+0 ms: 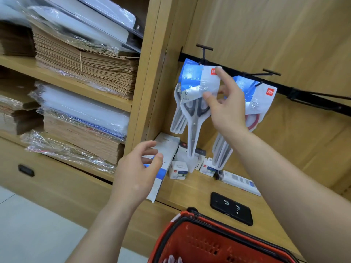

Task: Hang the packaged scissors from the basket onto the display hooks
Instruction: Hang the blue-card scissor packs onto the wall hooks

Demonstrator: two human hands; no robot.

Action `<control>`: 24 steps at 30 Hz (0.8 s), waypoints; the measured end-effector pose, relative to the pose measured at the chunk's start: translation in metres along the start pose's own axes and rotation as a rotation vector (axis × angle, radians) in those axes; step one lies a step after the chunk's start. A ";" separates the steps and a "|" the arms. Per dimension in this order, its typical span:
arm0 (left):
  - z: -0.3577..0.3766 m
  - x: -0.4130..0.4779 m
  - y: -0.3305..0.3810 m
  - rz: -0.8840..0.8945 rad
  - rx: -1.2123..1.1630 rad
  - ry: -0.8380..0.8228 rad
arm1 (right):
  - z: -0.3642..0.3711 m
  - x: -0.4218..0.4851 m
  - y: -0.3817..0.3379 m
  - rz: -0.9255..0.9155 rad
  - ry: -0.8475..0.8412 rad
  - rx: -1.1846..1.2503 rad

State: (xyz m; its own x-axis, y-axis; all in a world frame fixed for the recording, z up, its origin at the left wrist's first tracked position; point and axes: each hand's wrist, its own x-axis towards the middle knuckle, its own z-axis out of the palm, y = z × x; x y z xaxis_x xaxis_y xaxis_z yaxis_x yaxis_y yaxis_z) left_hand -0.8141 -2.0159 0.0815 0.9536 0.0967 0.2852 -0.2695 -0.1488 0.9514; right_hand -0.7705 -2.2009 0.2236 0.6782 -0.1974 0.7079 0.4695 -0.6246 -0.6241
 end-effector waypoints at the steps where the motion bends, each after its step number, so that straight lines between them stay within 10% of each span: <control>1: -0.002 0.000 0.000 0.003 0.024 0.006 | 0.003 0.008 -0.001 -0.014 0.009 0.000; 24: -0.005 0.003 -0.012 -0.038 0.239 -0.106 | 0.047 0.034 0.046 0.120 0.006 -0.370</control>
State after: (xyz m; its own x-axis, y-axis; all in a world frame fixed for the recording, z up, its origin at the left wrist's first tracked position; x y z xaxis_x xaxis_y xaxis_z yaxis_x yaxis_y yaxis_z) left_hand -0.8084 -2.0092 0.0718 0.9746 0.0054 0.2240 -0.2056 -0.3762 0.9034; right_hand -0.6996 -2.2010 0.2036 0.7122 -0.2897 0.6394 0.1501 -0.8269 -0.5419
